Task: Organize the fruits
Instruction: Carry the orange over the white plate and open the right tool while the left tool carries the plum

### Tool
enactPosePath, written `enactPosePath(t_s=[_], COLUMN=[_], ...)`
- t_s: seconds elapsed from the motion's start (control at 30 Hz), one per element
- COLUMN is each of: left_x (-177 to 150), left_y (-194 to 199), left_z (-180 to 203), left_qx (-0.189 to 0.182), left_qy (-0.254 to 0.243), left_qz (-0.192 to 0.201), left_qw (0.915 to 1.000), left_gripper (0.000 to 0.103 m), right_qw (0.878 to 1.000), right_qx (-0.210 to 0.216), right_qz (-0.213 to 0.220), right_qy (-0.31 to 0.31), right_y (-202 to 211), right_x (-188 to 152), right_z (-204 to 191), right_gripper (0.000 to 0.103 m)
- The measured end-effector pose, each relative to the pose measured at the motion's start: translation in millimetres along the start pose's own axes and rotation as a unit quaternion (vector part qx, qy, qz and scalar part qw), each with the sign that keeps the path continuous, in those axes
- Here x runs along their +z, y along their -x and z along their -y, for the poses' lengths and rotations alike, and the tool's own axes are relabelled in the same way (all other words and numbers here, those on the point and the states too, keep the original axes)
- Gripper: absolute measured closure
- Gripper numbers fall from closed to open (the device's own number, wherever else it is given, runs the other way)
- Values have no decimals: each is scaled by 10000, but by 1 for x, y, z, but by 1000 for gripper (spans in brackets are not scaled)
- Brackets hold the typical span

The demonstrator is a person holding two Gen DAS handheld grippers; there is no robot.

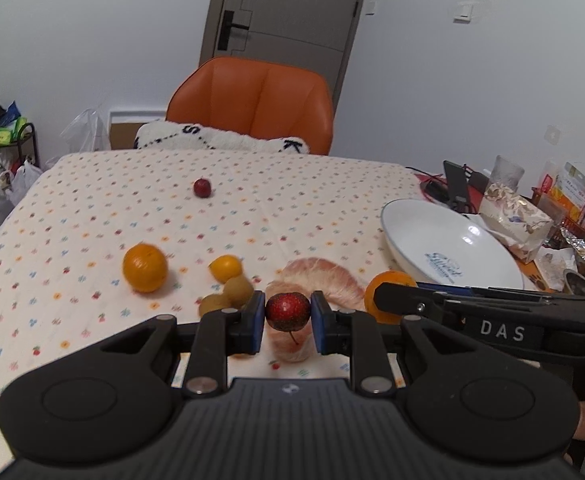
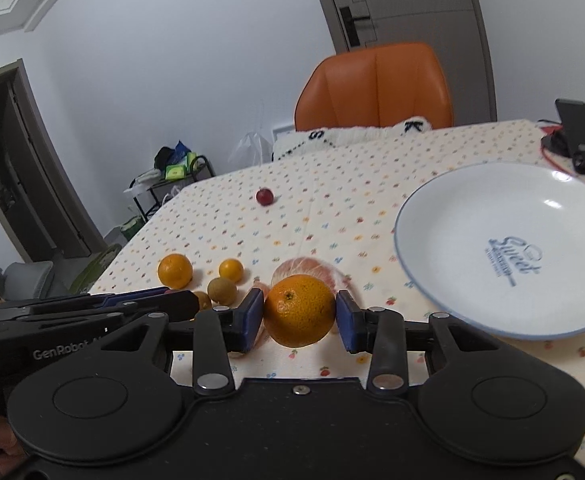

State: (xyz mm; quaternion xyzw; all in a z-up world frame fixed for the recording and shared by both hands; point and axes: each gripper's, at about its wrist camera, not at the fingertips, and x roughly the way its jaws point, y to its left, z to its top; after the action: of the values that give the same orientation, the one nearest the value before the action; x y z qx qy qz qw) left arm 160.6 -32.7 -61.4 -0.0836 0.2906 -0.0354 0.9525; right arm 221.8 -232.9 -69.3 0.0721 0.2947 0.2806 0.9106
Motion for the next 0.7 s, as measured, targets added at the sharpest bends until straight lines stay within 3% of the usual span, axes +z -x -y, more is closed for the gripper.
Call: enactPosePath(t_s=[0.7], left_x=[17], left_y=[-34], left_z=[45], left_qx=[-240], left_qy=[-263], left_qz=[31], left_qw=[9994], left_gripper=[80], right_qw=[9978], right_qx=[-408], right_qz=[359], right_qy=[-377], right_y=[25], right_x=[8], right_z=[51], right_gripper=[66])
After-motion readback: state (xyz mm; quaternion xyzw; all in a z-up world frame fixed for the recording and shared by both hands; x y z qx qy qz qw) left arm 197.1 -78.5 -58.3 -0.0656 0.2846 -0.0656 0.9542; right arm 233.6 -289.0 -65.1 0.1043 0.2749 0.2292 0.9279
